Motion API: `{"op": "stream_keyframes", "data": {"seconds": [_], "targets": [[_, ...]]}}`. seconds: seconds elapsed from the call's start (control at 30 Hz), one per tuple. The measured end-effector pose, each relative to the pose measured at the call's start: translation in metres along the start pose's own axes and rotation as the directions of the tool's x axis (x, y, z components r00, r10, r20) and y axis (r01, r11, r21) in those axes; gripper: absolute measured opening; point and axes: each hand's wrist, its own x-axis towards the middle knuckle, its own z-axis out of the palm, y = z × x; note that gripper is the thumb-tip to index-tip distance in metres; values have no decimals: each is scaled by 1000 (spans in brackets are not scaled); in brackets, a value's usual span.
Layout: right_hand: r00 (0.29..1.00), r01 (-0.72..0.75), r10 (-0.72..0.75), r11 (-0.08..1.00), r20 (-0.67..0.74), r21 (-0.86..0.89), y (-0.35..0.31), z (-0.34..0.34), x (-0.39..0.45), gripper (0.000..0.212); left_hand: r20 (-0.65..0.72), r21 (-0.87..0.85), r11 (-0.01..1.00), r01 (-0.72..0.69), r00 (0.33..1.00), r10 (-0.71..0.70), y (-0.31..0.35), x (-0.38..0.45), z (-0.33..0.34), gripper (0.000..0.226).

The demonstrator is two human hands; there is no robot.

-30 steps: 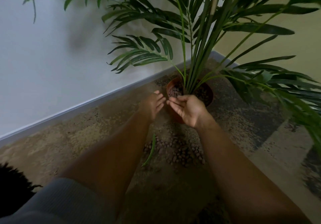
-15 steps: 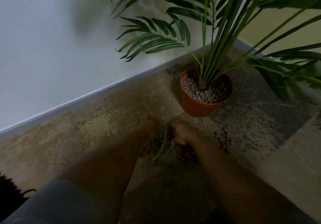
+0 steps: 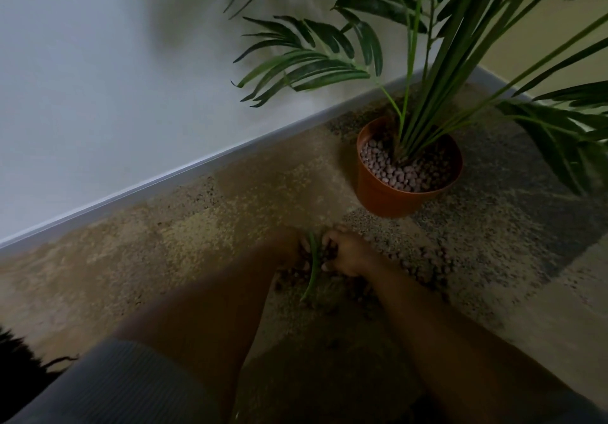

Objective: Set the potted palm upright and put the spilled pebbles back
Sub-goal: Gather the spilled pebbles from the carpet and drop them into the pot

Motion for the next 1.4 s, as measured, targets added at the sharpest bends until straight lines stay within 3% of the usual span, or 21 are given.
{"op": "stream_keyframes", "data": {"seconds": [0.37, 0.5, 0.63, 0.73, 0.83, 0.93, 1.0, 1.1, 1.17, 1.27, 1.33, 1.4], "targets": [[997, 44, -41, 998, -72, 41, -3, 7, -14, 27, -38, 4, 998, -66, 997, 66, 4, -9, 1, 20], [988, -38, 79, 958, -133, 285, -4, 3, -20, 20, -21, -67, 996, -52, 998, 51, 8, -10, 2, 23], [979, -132, 191, 868, -77, 479, -3, 7, -23, 15, 20, -213, 977, -18, 1000, 23, 12, -13, 5, 20], [943, -245, 332, 650, 22, 720, -7, 8, -24, 13, 16, -243, 970, 7, 1000, -4, 12, -12, 7, 22], [904, -309, 406, 411, 131, 858, -7, 3, -23, 10, 110, -443, 894, 68, 994, -21, 12, -12, 2, 30], [900, -302, 352, 74, 258, 951, -6, -2, -25, 16, 116, -630, 760, 156, 987, -107, 17, -8, 4, 24], [908, -255, 302, -151, 290, 955, -4, -3, -28, 16, 154, -798, 552, 243, 967, -203, 23, -6, 5, 16], [944, -209, 205, -232, 258, 950, -7, -7, -31, 5, 241, -932, 227, 281, 952, -188, 33, -9, -2, 15], [959, -182, 162, -278, 232, 943, -13, -12, -32, 6, 234, -956, 134, 260, 954, -186, 39, -12, -9, 20], [971, -76, 170, -450, 168, 890, -22, -27, -35, 17, 178, -980, 42, 193, 958, -225, 52, -12, -19, 36], [973, 7, 192, -575, 126, 818, -28, -44, -37, 15, 141, -990, -9, 143, 958, -250, 64, -11, -31, 35], [965, 79, 242, -627, 98, 775, -35, -65, -39, 14, 94, -995, -51, 84, 961, -259, 78, -10, -46, 27]]}}
